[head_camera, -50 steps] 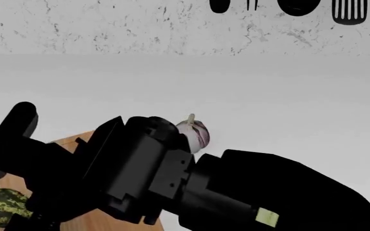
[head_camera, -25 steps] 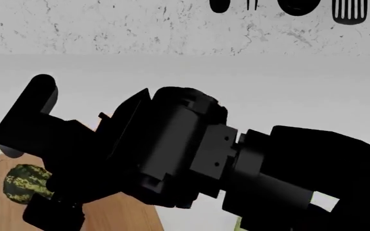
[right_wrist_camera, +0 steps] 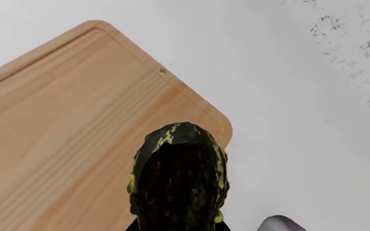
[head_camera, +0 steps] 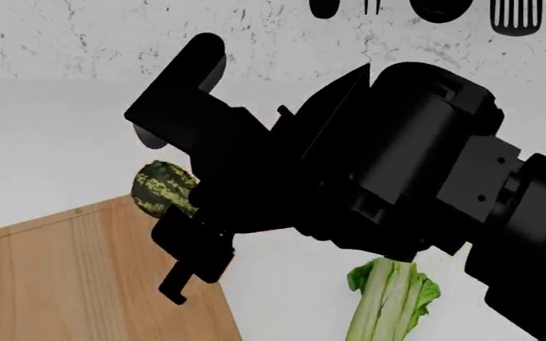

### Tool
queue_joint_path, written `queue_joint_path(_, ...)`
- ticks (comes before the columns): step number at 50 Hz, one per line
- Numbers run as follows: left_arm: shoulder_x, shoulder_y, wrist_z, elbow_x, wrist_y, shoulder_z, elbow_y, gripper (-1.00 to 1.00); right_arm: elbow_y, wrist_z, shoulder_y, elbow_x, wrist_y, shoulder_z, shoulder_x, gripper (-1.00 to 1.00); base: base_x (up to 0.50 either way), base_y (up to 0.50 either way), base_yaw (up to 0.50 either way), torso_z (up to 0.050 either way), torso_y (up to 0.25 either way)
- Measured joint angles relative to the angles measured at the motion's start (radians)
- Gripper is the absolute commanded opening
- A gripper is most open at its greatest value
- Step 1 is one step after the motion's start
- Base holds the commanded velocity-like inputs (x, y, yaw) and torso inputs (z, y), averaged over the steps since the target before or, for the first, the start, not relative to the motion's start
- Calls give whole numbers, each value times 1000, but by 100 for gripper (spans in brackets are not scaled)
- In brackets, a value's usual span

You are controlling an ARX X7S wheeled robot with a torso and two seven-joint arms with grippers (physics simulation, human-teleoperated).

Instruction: Clear the non-vegetable object off the cutting board and place the vegetables onto it.

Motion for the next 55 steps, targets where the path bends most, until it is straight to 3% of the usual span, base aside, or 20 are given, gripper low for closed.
queue_joint_path(25,-5,-54,-24,-45,-43,-9,-9,100,9,128,54,61,81,42,232,-100,0,0,0,0,1)
queue_joint_path(55,-6,-39,-60,-103,-81,-1,7,100,-4,303,-9,135,90,79,489,-100,0,0,0,0,1)
